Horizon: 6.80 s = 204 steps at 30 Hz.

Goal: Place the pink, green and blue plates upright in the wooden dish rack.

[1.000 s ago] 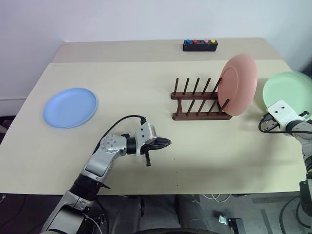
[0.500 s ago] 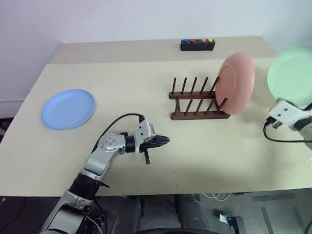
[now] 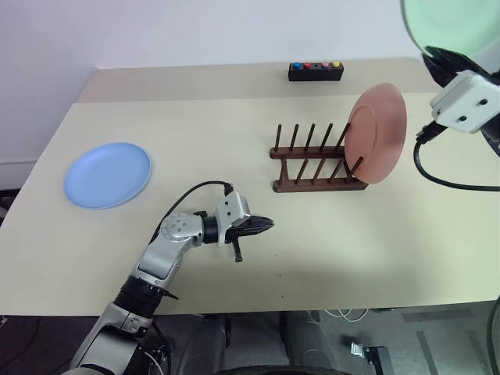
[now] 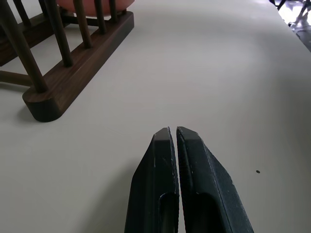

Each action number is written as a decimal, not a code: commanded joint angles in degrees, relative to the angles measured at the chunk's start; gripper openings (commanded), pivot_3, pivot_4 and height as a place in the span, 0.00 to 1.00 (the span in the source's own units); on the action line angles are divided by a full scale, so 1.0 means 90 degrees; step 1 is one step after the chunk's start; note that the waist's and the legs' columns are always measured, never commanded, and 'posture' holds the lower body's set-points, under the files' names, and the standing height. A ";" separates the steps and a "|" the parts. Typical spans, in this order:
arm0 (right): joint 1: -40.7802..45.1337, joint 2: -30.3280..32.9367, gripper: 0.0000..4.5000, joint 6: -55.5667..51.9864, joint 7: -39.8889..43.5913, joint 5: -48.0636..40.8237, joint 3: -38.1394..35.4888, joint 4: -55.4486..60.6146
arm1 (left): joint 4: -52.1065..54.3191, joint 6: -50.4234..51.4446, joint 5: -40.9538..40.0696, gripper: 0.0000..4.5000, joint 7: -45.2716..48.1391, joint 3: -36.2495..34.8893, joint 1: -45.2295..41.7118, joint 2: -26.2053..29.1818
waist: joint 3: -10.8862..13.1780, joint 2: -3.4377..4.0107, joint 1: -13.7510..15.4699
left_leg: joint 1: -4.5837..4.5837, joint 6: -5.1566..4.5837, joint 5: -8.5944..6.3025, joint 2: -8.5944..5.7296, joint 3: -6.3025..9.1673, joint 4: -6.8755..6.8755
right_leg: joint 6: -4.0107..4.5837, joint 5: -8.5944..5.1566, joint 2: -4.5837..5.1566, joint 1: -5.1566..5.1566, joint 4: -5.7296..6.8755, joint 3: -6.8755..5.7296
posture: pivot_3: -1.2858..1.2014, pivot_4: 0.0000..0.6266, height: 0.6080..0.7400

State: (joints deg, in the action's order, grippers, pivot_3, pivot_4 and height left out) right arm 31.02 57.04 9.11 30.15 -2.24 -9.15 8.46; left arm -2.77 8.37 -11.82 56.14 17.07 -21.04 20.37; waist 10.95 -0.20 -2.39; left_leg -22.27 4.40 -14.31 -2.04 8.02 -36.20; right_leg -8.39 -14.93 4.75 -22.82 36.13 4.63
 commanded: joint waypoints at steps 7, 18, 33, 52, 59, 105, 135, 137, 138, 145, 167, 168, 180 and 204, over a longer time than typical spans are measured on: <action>-0.0040 -0.1120 0.02 -0.2206 0.1100 -0.3039 0.0086 0.1409 | 0.0322 0.0014 -0.0140 0.03 -0.0045 -0.0195 0.0060 0.0078 | 0.0001 -0.0001 0.0043 | -0.0003 -0.0001 0.0000 -0.0001 0.0004 -0.0001 | 0.0000 0.0000 0.0001 -0.0002 0.0001 -0.0001 | 0.52 0.24 1.00; -0.0461 -0.1973 0.02 -0.3853 0.1481 -0.4813 -0.0267 0.0821 | 0.0551 0.0166 -0.0164 0.03 -0.0117 -0.0297 0.0190 0.0146 | 0.0001 -0.0001 0.0043 | -0.0003 -0.0001 0.0000 0.0000 0.0004 0.0000 | 0.0001 0.0000 0.0000 -0.0005 0.0002 -0.0003 | 0.52 0.24 1.00; -0.0410 -0.2099 0.02 -0.4459 0.1736 -0.5174 -0.0654 0.0147 | 0.0521 0.0191 -0.0149 0.03 -0.0072 -0.0270 0.0144 0.0160 | 0.0001 0.0000 0.0038 | -0.0003 -0.0001 0.0000 -0.0001 0.0003 0.0001 | 0.0001 0.0000 0.0000 -0.0007 0.0002 -0.0003 | 0.52 0.24 1.00; -0.0325 -0.1947 0.02 -0.5165 0.2129 -0.5502 -0.0919 -0.0139 | 0.0873 0.0209 -0.0468 0.03 -0.0340 -0.0759 0.0210 0.0116 | 0.0000 0.0000 0.0033 | -0.0003 -0.0001 0.0000 0.0000 0.0003 0.0002 | 0.0000 0.0000 -0.0001 -0.0007 0.0002 -0.0003 | 0.52 0.24 1.00; -0.0089 -0.1828 0.02 -0.5442 0.2359 -0.5589 -0.1017 -0.0521 | 0.0983 0.0287 -0.0638 0.03 -0.0422 -0.1053 0.0215 0.0269 | 0.0000 0.0000 0.0021 | -0.0003 -0.0001 0.0000 0.0000 0.0003 0.0002 | 0.0000 0.0000 -0.0001 -0.0008 0.0002 -0.0003 | 0.52 0.24 1.00; 0.0026 -0.1073 0.95 -0.3923 0.2177 -0.3478 -0.0853 0.0187 | 0.0963 0.0382 -0.0650 0.03 -0.0547 -0.1123 0.0178 0.0262 | 0.0001 0.0000 0.0025 | -0.0006 -0.0001 0.0000 -0.0001 0.0002 0.0002 | 0.0000 0.0000 -0.0001 -0.0010 0.0001 -0.0004 | 0.52 0.24 1.00; -0.0363 -0.1644 0.96 -0.2255 0.2490 -0.1032 0.2185 0.2083 | -0.2354 0.2580 0.0551 0.99 -0.4843 -0.4016 -0.1654 0.2605 | 0.0017 -0.0055 -0.0008 | -0.0020 0.0001 0.0000 -0.0001 0.0008 0.0006 | 0.0000 0.0002 0.0000 -0.0037 0.0010 -0.0010 | 0.52 0.24 1.00; -0.0403 -0.1689 0.96 -0.2241 0.2476 -0.0993 0.2195 0.2060 | -0.2844 0.2739 0.0620 0.99 -0.5021 -0.4044 -0.1759 0.2738 | 0.0017 -0.0055 -0.0001 | -0.0019 0.0001 0.0000 -0.0001 0.0007 0.0007 | 0.0000 0.0002 0.0000 -0.0038 0.0012 -0.0009 | 0.52 0.24 1.00; -0.0433 -0.1709 0.96 -0.2241 0.2464 -0.0969 0.2195 0.2059 | -0.3079 0.2832 0.0584 0.99 -0.5107 -0.4136 -0.1836 0.2757 | 0.0016 -0.0056 0.0010 | -0.0019 0.0001 0.0001 -0.0001 0.0007 0.0007 | 0.0000 0.0002 0.0000 -0.0038 0.0013 -0.0010 | 0.52 0.24 1.00; -0.0567 -0.1792 0.96 -0.2301 0.2407 -0.0875 0.2123 0.2137 | -0.4150 0.3060 0.0453 0.99 -0.5117 -0.4159 -0.2148 0.2680 | 0.0013 -0.0084 0.0026 | -0.0020 0.0003 0.0002 -0.0001 0.0010 0.0005 | 0.0002 0.0003 0.0001 -0.0037 0.0014 -0.0013 | 0.52 0.24 1.00; -0.0456 -0.1824 0.96 -0.2189 0.2224 -0.0788 0.1909 0.2008 | -0.1862 0.2441 -0.1200 0.00 -0.4924 -0.5123 -0.1897 0.1207 | 0.0013 -0.0089 0.0156 | -0.0019 0.0011 0.0006 0.0000 0.0010 -0.0001 | 0.0007 0.0008 0.0005 -0.0038 0.0022 -0.0013 | 0.52 0.24 1.00; -0.0400 -0.1837 0.96 -0.2140 0.2192 -0.0751 0.1905 0.1970 | -0.1598 0.2371 -0.1286 0.00 -0.4899 -0.5089 -0.1913 0.1068 | 0.0013 -0.0089 0.0160 | -0.0019 0.0012 0.0006 0.0000 0.0010 -0.0001 | 0.0008 0.0008 0.0005 -0.0039 0.0022 -0.0013 | 0.52 0.24 1.00; 0.0430 -0.2061 0.96 -0.0978 0.1339 0.0726 0.2080 0.1131 | 0.0509 0.2276 -0.1626 0.00 -0.5488 -0.4097 -0.2639 -0.0646 | 0.0015 -0.0093 0.0135 | -0.0019 0.0014 0.0007 -0.0001 0.0006 0.0002 | 0.0008 0.0009 0.0003 -0.0041 0.0020 -0.0012 | 0.52 0.24 1.00; 0.1103 -0.2120 0.01 0.0056 0.0566 0.2983 0.2514 -0.0163 | 0.1923 0.2260 -0.0640 0.00 -0.6301 -0.2339 -0.2871 -0.1934 | 0.0017 -0.0096 0.0149 | -0.0022 0.0017 0.0009 -0.0002 0.0003 0.0003 | 0.0008 0.0009 0.0001 -0.0041 0.0013 -0.0010 | 0.52 0.24 1.00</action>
State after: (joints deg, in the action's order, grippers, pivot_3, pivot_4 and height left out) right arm 39.54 38.20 9.03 36.07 24.14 14.30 6.41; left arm 11.92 29.76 -17.48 -0.68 -3.82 -46.24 3.27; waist 11.11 -1.06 -1.06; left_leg -22.47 4.55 -14.23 -2.05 8.04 -36.17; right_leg -8.31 -14.84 4.76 -23.19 36.24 4.54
